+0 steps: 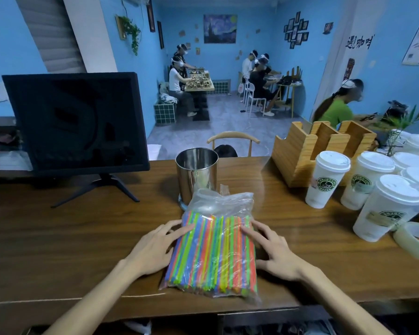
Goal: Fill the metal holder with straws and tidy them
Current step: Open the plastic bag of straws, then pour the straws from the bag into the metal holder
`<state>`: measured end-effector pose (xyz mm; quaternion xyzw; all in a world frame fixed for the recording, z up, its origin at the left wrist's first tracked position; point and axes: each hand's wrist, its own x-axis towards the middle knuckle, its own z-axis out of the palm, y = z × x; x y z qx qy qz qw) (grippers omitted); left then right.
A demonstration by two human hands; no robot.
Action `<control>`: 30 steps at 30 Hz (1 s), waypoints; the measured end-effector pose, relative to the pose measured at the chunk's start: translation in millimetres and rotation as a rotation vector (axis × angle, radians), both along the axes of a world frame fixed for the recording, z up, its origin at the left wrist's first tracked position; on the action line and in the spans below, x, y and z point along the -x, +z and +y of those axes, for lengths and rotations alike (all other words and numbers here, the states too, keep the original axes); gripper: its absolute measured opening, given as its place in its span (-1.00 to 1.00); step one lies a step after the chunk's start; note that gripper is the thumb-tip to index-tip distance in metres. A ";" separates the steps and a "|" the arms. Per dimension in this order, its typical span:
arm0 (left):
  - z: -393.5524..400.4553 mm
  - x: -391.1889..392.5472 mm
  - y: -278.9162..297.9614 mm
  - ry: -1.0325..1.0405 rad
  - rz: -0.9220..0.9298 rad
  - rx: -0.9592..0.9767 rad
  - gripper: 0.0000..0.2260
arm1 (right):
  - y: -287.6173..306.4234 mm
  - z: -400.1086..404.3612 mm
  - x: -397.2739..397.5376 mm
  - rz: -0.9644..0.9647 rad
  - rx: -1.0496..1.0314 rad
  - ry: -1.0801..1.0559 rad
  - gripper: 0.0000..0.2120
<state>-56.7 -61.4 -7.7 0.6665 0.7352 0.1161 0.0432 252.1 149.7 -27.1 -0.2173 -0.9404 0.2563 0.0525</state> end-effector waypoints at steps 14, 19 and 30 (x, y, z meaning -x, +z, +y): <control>-10.6 -30.8 -11.8 0.063 -0.237 0.070 -0.24 | -0.8 -18.7 5.9 0.114 -0.088 0.141 -0.23; -6.8 -49.5 -1.3 0.034 -0.238 0.025 -0.28 | -1.3 -23.1 8.8 0.159 -0.082 0.124 -0.23; 0.0 -61.3 -20.8 0.276 -0.662 -0.208 -0.24 | -9.8 -28.3 7.4 0.455 0.168 -0.058 -0.09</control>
